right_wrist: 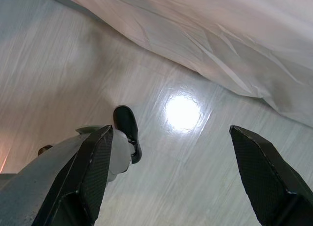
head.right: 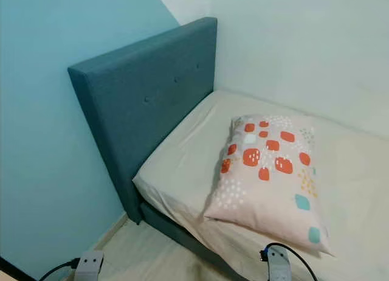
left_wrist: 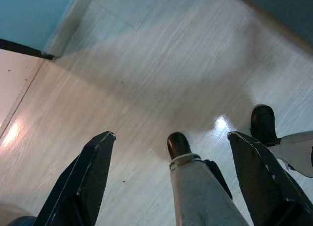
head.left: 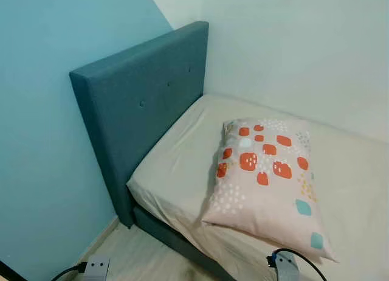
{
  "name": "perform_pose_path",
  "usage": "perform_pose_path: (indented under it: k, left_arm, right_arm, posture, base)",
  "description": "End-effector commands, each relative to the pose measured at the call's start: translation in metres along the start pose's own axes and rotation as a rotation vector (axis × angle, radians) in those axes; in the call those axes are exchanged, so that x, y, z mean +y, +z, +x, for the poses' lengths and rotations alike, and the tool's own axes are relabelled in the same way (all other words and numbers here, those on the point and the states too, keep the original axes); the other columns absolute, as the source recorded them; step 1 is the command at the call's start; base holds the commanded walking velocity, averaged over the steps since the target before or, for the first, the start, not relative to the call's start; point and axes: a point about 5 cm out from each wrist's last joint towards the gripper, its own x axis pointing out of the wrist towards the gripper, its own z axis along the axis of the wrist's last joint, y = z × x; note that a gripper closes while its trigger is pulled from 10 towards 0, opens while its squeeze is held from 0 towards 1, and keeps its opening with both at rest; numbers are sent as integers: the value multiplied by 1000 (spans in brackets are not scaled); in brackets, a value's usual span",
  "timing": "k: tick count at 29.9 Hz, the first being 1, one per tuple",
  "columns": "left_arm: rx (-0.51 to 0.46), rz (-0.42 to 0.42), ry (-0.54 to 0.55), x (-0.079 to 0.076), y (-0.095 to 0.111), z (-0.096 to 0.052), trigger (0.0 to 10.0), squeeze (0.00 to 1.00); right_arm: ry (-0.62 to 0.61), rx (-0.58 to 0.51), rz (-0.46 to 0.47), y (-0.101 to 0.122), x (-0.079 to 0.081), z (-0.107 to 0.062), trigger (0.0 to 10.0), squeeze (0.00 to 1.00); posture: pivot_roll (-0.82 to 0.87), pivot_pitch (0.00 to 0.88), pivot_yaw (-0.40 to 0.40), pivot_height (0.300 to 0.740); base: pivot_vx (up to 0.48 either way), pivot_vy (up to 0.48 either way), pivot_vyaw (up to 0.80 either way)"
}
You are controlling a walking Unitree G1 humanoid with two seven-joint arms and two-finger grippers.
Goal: Clean up the room
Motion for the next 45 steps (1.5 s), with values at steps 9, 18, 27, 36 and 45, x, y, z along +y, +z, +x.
perform_pose_path:
  k: [9,18,27,36,45]
  left_arm:
    - [7,-4,-2,-2,-2,0,10000,0]
    - [7,-5,-1,-2,-2,0,10000,0]
    - [7,-5,-1,-2,-2,0,10000,0]
    - [13,-2,-3,-1,-5,-1,10000,0]
    - [13,0,-7,-2,-5,-1,10000,0]
  right_arm:
    - [-3,-6,-5,3,-1,0,10000,0]
    - [-1,-5,-5,3,-1,0,10000,0]
    - [-1,-5,-5,3,-1,0,10000,0]
    - [13,-10,5,4,1,0,10000,0]
    - [10,-18,7,4,1,0,10000,0]
  posture:
    - [2,26,-34,740]
    - [2,25,-34,740]
    - [2,25,-34,740]
    - [0,28,-30,740]
    - [-1,27,-32,740]
  base:
    - [0,0,-612]
    - [0,0,-521]
    - [0,0,0]
    - [0,0,-178]
    - [0,0,-419]
